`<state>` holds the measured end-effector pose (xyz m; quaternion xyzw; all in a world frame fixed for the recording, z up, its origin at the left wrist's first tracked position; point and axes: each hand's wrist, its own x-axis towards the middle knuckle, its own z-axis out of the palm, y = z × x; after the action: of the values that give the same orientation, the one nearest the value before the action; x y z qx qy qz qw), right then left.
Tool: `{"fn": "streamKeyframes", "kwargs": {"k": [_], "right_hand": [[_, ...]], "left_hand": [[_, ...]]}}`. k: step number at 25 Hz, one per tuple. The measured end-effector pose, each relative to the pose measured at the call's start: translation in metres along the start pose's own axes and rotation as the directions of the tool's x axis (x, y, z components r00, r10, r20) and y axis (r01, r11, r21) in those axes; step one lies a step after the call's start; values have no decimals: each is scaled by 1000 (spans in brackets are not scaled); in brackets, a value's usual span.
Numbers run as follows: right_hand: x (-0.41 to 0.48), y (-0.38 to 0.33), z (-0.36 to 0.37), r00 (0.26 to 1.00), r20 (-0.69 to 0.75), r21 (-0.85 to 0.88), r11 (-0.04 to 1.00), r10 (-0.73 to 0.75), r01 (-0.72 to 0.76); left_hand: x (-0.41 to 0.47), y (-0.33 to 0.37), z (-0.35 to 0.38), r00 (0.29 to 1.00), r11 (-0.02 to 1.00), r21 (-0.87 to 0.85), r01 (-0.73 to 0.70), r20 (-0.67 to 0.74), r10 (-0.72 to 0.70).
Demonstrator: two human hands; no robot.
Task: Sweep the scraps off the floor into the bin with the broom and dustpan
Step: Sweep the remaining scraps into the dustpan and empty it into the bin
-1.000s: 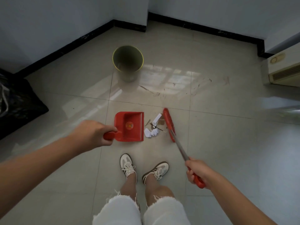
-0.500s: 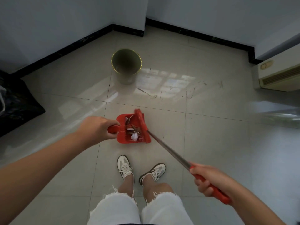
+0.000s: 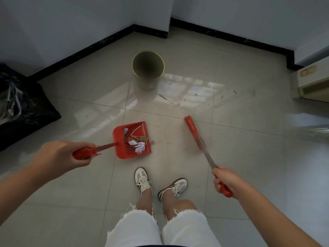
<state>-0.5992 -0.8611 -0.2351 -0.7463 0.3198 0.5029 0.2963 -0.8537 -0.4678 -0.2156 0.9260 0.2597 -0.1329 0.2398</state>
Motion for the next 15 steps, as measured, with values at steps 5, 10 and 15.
{"fn": "streamKeyframes", "kwargs": {"k": [5, 10, 15], "right_hand": [[4, -8, 77, 971, 203, 131, 979, 125, -153], [-34, -14, 128, 943, 316, -3, 994, 102, -107], [-75, -20, 76, 884, 459, 27, 994, 85, -109]], "left_hand": [[17, 16, 16, 994, 994, 14, -108, -7, 108], [35, 40, 46, 979, 979, 43, -202, -30, 203], [40, 37, 38, 983, 984, 47, -173, -60, 176]]}}
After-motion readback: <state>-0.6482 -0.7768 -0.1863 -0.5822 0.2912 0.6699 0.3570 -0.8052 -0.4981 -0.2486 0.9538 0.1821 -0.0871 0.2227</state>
